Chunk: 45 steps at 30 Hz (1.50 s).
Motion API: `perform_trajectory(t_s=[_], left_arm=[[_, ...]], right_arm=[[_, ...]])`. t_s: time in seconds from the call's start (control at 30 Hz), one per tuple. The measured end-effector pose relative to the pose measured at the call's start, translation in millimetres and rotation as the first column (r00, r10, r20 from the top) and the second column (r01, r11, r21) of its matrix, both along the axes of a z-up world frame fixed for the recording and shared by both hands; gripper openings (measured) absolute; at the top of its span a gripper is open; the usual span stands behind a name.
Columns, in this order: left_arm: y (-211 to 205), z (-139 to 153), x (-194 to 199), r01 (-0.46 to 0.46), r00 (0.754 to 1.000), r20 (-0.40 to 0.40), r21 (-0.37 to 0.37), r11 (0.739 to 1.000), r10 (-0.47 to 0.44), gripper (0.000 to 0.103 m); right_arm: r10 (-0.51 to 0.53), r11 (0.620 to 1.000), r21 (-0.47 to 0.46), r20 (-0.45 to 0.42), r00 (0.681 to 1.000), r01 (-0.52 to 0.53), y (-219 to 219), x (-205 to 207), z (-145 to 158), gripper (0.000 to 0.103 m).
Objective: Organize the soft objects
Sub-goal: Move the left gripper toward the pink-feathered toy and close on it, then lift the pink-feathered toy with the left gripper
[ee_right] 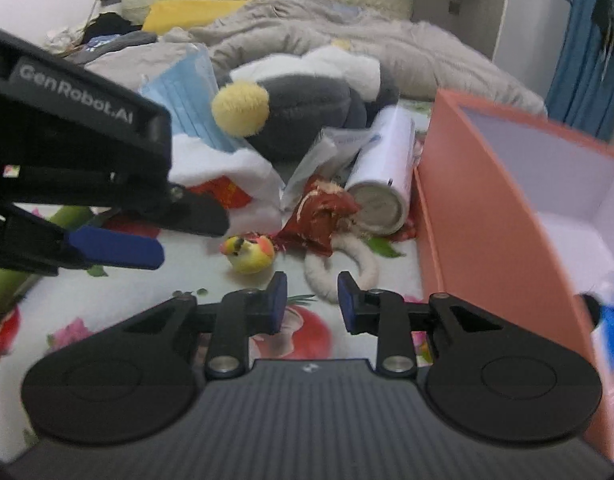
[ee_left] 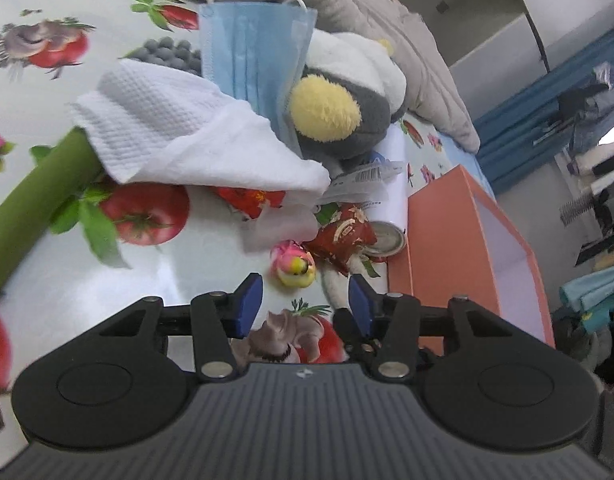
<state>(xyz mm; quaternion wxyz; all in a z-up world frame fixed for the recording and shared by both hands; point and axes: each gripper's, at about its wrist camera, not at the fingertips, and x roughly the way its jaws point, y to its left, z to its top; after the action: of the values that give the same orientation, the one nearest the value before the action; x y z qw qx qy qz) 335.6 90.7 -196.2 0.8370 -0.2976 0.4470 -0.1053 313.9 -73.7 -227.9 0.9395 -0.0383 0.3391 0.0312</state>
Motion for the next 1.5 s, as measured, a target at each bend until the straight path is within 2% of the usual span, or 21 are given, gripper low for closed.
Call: perform_trajectory(t_s=[0.13, 0.23, 0.37, 0.43, 0.5, 0.57, 0.73, 0.8, 1.03, 1.23, 1.33, 1.5], left_arm=[[-4.7, -7.2, 18.2, 0.038, 0.999, -0.014, 0.021, 0.999, -0.037, 0.054], [-4.9, -11.4, 31.2, 0.055, 0.998, -0.023, 0.023, 0.998, -0.054, 0.050], [-9.2, -16.2, 44.1, 0.098, 0.994, -0.045, 0.039, 0.994, -0.096, 0.041], [-13.4, -18.9, 49.3, 0.121, 0.991, -0.064, 0.054, 0.991, -0.118, 0.041], [-17.2, -22.5, 53.0, 0.136, 0.988, -0.074, 0.048, 0.989, -0.133, 0.036], [-21.4, -26.6, 56.1, 0.152, 0.985, -0.084, 0.049, 0.987, -0.148, 0.027], [-28.8, -26.7, 54.4, 0.138, 0.988, -0.077, 0.094, 0.986, -0.131, 0.026], [-29.4, -21.8, 50.1, 0.124, 0.991, -0.064, 0.113, 0.986, -0.117, 0.026], [-17.9, 3.1, 22.1, 0.075, 0.997, -0.029, 0.110, 0.991, -0.072, 0.025], [-17.5, 18.8, -16.5, 0.054, 0.998, -0.017, 0.115, 0.992, -0.052, 0.025], [-17.9, 25.1, -38.2, 0.042, 0.999, -0.010, 0.121, 0.992, -0.041, 0.025], [-16.7, 33.7, -77.6, 0.026, 1.000, 0.007, 0.163, 0.986, -0.028, 0.025]], right_arm=[[-0.018, 1.000, -0.004, 0.006, 1.000, 0.018, 2.1, 9.1, -10.8, 0.030], [-0.019, 0.999, -0.050, 0.048, 0.999, 0.021, 8.0, 14.6, -17.1, 0.030], [-0.028, 0.998, -0.049, 0.024, 0.999, 0.029, 4.6, 21.7, -24.3, 0.030], [-0.023, 0.999, -0.041, 0.007, 1.000, 0.023, 2.1, 22.7, -26.0, 0.016], [-0.011, 1.000, -0.026, 0.002, 1.000, 0.011, -1.0, 21.7, -25.0, 0.011], [0.003, 1.000, -0.014, -0.001, 1.000, -0.003, -2.6, 20.3, -24.7, 0.010], [0.014, 1.000, -0.003, 0.001, 1.000, -0.014, -3.7, 13.9, -19.5, 0.009], [0.025, 1.000, 0.006, 0.000, 1.000, -0.025, -4.6, 9.3, -15.1, 0.009], [0.075, 0.996, 0.054, 0.001, 0.997, -0.075, -13.6, -18.5, 5.3, 0.009], [0.122, 0.991, 0.051, 0.003, 0.993, -0.122, -16.3, -46.0, 16.7, 0.009], [0.165, 0.983, 0.080, -0.013, 0.986, -0.164, -18.8, -62.3, 18.3, 0.009], [0.219, 0.973, 0.080, -0.018, 0.976, -0.217, -20.3, -88.9, 21.7, 0.009]])
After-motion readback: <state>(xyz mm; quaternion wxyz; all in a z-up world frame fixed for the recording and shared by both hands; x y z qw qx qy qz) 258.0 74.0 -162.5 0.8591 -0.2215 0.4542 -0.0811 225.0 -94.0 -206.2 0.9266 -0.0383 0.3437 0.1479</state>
